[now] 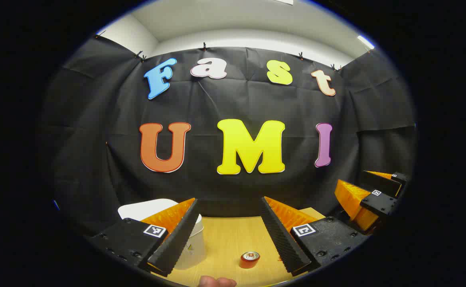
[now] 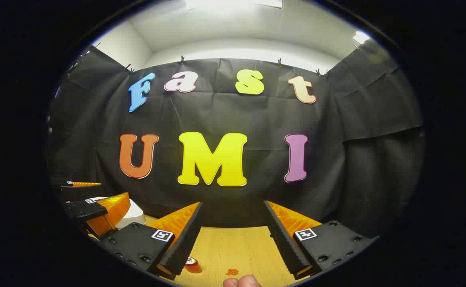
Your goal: Press the lid of the desktop garbage bin to open it, pick up the crumpled paper on the desktop and throw it into the bin, then pick up the pop can on the desktop and drop it into the bin, and finally close the garbage bin lid.
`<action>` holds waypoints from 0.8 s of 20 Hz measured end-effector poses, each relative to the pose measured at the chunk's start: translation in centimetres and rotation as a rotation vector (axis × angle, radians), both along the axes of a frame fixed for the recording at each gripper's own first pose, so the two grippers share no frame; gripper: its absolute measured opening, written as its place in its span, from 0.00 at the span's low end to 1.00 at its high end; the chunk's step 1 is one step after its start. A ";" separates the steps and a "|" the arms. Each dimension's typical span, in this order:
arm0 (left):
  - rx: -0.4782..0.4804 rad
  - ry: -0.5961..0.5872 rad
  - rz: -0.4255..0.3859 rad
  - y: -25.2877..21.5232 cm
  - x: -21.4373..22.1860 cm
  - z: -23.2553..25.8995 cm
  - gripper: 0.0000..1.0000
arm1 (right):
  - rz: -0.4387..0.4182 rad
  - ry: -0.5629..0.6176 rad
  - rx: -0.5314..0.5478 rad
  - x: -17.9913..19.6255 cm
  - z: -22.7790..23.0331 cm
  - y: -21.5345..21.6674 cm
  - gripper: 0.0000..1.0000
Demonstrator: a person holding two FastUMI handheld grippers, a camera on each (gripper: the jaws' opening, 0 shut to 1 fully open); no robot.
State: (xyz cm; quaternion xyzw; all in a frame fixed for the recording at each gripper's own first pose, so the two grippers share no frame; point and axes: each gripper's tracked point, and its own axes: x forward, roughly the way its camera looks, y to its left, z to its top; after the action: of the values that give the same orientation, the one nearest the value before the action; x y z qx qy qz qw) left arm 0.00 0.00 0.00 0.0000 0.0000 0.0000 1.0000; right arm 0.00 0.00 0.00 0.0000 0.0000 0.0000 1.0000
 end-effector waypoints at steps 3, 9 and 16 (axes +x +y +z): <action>0.002 -0.016 -0.010 -0.5 0.0 0.6 0.99 | -0.005 0.008 0.000 0.2 0.1 -0.4 0.94; 0.022 -0.016 -0.016 -1.6 0.4 0.8 0.99 | 0.000 -0.001 -0.005 0.5 0.7 -0.9 0.92; 0.011 -0.007 0.013 -1.5 0.9 0.7 0.99 | -0.003 0.004 -0.005 0.9 0.7 -2.0 0.94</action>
State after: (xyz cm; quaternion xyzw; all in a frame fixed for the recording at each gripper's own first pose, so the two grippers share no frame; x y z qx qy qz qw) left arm 0.93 -1.55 0.71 0.0054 -0.0034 0.0064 1.0000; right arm 0.87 -1.96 0.69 -0.0023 0.0019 -0.0016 1.0000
